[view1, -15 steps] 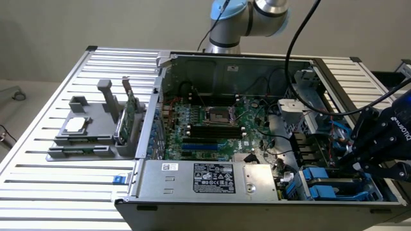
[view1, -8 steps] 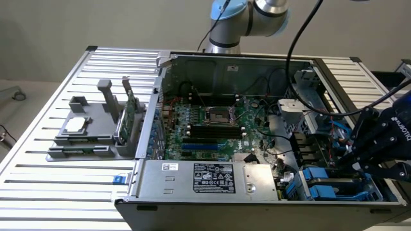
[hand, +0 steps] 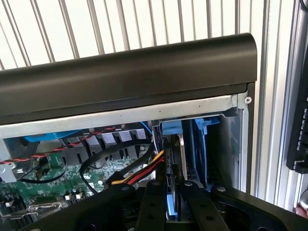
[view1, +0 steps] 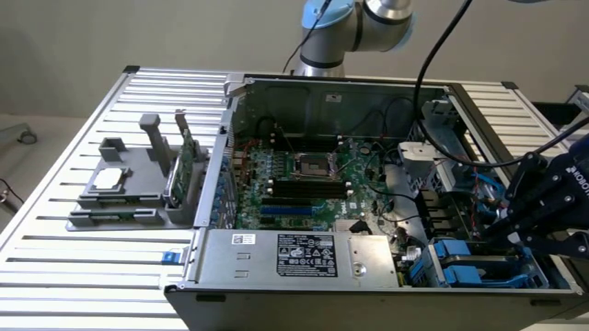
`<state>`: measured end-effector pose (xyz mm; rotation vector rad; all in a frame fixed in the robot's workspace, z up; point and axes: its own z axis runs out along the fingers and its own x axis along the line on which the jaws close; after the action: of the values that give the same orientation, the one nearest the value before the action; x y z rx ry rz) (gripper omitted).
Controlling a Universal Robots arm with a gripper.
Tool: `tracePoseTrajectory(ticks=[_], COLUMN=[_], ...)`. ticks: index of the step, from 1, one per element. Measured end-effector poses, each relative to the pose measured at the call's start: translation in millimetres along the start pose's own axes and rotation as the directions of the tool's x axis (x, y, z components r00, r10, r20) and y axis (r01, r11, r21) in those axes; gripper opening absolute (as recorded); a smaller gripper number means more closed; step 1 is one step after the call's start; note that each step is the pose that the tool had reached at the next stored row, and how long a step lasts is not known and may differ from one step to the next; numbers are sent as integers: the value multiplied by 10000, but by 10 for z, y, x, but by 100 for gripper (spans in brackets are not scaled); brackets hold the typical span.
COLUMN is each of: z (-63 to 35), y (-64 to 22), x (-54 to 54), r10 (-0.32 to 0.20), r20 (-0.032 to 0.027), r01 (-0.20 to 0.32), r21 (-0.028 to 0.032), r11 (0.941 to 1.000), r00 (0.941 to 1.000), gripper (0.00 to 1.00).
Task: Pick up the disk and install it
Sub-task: 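Insert the first disk wire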
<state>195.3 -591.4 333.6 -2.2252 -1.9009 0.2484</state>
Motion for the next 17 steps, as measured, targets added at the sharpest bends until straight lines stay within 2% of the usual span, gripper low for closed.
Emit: tracePoseTrajectory(ticks=[7,14,17], z=[2,-9,-13], y=[11,58,76], x=[2,9,13], r10=[-27,-134,-204], r20=[35,97,124], r01=[26,131,198], r21=[171,385,444], r11=[9999,9992,9988], r00=[10000,9999,9997], gripper=[16,16,16])
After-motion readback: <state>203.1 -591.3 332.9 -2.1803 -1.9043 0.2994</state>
